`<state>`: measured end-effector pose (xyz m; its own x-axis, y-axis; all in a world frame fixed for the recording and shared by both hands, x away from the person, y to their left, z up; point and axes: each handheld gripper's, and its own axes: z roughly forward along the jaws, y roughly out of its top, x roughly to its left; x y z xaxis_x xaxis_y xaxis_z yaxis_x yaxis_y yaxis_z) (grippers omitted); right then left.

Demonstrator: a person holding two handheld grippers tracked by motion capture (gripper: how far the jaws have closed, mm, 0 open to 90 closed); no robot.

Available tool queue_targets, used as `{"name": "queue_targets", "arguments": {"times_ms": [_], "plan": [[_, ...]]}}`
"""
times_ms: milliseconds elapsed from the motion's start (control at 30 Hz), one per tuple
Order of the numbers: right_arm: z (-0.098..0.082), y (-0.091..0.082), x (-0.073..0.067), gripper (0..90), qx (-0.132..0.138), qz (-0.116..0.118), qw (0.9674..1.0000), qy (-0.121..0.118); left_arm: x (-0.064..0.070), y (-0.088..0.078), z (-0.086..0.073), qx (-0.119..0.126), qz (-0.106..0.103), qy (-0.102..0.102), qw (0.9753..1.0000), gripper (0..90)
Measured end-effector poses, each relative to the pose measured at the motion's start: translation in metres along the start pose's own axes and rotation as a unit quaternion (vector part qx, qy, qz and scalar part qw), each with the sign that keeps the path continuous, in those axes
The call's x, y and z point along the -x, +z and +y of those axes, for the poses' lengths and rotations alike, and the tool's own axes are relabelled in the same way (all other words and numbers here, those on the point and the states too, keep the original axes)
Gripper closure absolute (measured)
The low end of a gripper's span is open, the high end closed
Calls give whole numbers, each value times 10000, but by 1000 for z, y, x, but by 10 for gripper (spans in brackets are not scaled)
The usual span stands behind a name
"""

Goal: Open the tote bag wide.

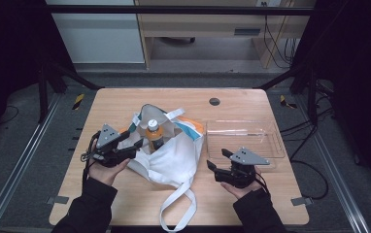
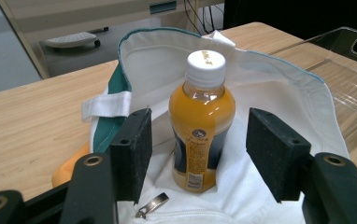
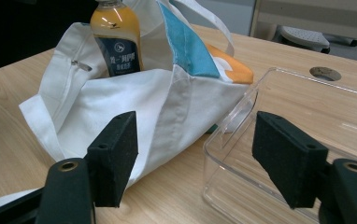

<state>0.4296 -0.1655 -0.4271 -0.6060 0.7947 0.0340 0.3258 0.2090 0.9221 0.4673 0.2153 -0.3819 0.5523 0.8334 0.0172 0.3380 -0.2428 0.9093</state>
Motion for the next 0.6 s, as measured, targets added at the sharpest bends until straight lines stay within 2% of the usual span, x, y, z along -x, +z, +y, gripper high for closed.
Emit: {"name": "queue_targets", "arguments": {"times_ms": [333, 600], "plan": [[-7, -7, 2, 282, -71, 8, 10000, 21, 8, 6, 11, 126, -49, 21, 9999, 387], [-10, -13, 5, 264, -79, -86, 9999, 87, 6, 10, 24, 288, -42, -7, 9996, 385]]}}
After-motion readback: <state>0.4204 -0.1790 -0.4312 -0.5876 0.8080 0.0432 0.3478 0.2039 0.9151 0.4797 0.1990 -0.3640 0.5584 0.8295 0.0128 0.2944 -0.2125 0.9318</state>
